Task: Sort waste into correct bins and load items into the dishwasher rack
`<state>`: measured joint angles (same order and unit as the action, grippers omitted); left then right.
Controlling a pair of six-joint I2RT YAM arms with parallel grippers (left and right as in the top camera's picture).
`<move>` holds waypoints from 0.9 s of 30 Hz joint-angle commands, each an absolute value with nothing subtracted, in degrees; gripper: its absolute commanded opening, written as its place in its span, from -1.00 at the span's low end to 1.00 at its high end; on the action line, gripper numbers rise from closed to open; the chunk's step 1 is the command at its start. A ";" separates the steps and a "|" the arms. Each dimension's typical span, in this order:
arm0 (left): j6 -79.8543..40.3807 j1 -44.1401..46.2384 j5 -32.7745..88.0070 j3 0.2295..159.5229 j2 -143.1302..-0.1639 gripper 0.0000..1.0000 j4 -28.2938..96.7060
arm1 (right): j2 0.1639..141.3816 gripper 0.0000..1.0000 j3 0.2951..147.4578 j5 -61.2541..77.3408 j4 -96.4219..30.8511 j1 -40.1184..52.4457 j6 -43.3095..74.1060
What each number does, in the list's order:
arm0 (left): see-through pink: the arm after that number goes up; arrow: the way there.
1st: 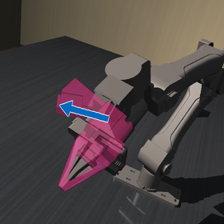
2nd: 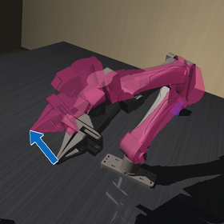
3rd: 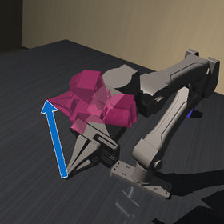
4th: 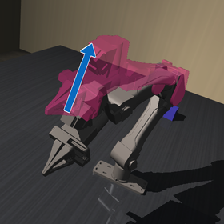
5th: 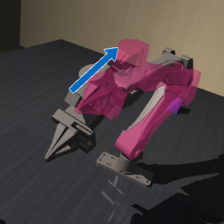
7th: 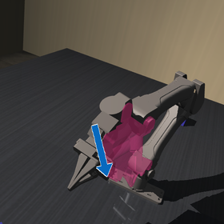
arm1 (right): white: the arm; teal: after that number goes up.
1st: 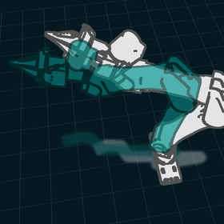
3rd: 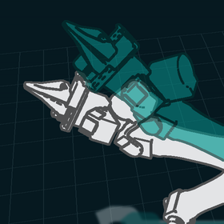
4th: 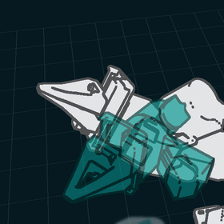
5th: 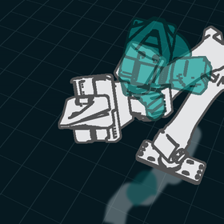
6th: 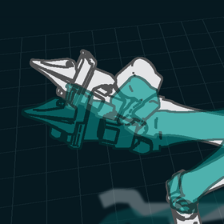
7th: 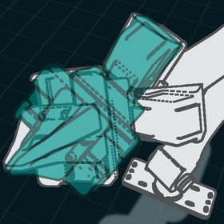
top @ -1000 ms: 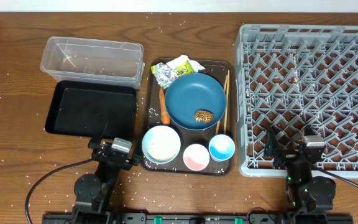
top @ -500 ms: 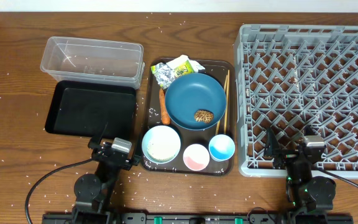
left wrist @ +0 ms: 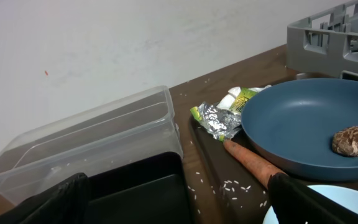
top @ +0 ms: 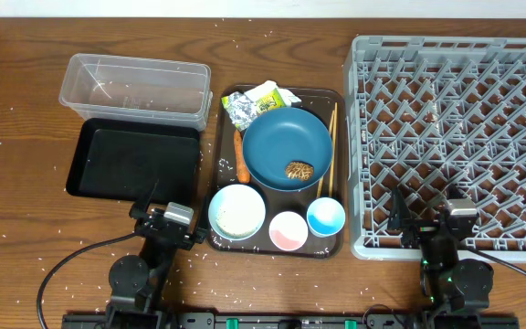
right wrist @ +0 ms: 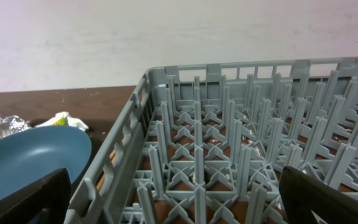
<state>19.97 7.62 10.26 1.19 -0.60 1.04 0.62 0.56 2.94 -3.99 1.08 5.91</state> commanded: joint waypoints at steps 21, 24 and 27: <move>10.11 7.79 24.10 2.90 -0.23 0.85 -13.43 | 0.71 0.98 5.61 11.60 -4.45 1.54 11.70; 6.79 7.79 23.16 8.34 -1.50 0.84 -8.62 | 2.74 0.98 13.63 15.55 -11.42 1.52 17.28; 3.75 7.79 23.14 17.39 -5.89 0.85 3.73 | 7.31 0.99 22.41 18.09 -19.14 1.52 17.32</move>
<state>9.19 7.62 21.71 9.78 -2.85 -0.64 4.16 14.61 13.34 -16.21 1.08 13.63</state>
